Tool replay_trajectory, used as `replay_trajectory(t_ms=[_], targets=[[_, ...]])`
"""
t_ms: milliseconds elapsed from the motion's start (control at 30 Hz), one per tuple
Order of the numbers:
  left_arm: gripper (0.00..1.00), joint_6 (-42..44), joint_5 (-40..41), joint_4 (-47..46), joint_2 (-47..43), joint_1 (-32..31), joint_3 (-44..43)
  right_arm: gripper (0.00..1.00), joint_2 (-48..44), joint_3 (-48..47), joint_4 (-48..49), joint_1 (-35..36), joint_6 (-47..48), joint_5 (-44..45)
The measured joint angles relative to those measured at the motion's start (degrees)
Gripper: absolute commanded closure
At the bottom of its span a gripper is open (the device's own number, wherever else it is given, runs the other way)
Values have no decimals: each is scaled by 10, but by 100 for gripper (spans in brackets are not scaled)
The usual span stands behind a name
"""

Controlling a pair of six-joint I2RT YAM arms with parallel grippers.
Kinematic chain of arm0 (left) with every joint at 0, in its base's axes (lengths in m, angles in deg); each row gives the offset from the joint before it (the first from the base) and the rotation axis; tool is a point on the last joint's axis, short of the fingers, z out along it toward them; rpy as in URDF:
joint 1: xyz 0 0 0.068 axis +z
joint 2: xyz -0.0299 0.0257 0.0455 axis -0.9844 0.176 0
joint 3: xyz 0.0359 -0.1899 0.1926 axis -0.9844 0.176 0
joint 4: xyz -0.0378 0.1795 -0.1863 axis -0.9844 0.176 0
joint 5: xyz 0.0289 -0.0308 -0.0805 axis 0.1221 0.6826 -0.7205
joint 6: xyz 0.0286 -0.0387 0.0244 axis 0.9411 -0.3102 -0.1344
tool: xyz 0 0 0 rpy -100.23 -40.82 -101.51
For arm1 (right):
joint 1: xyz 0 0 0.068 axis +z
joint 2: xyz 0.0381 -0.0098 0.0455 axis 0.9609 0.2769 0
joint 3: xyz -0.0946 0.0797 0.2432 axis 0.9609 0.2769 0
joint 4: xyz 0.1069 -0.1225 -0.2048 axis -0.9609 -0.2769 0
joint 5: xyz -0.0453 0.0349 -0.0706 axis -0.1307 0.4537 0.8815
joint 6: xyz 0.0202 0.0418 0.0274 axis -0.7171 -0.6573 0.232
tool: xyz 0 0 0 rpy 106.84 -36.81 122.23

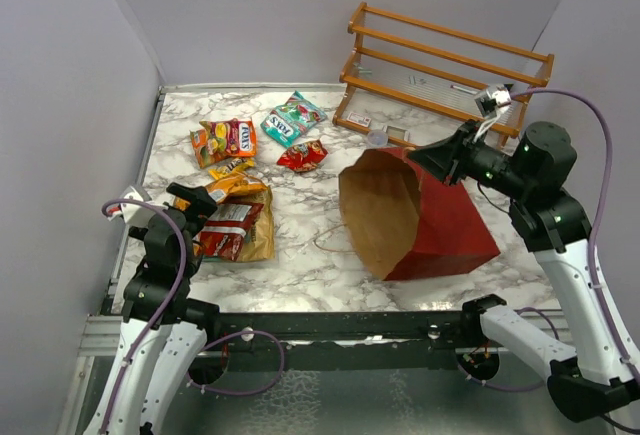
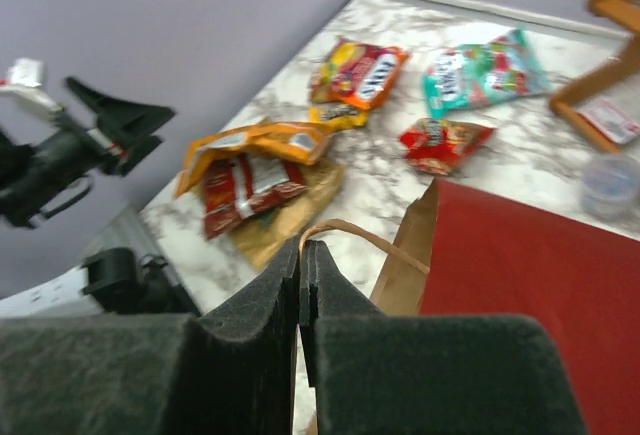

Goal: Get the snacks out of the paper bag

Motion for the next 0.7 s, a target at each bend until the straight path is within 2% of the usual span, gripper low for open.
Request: replay_trajectory(t_ms=[167,267,367,533,700], targets=[[1,25,-8,-5,-5,0,-1,96,28,-58,0,0,-14,-84],[1,33,-12,-5,-5,0,-1,91,20,-86,-4,0,-4,-72],[1,41,-17,-7,-5,0,-1,89,-3,-86,-16,2,18,12],[1,52,-25,-9,-6,0,-1,89,-44,-9,-20,2,54,196],[1,68,-40,-9,-6,0,-7,90,-12,57,-34,2,72,334]])
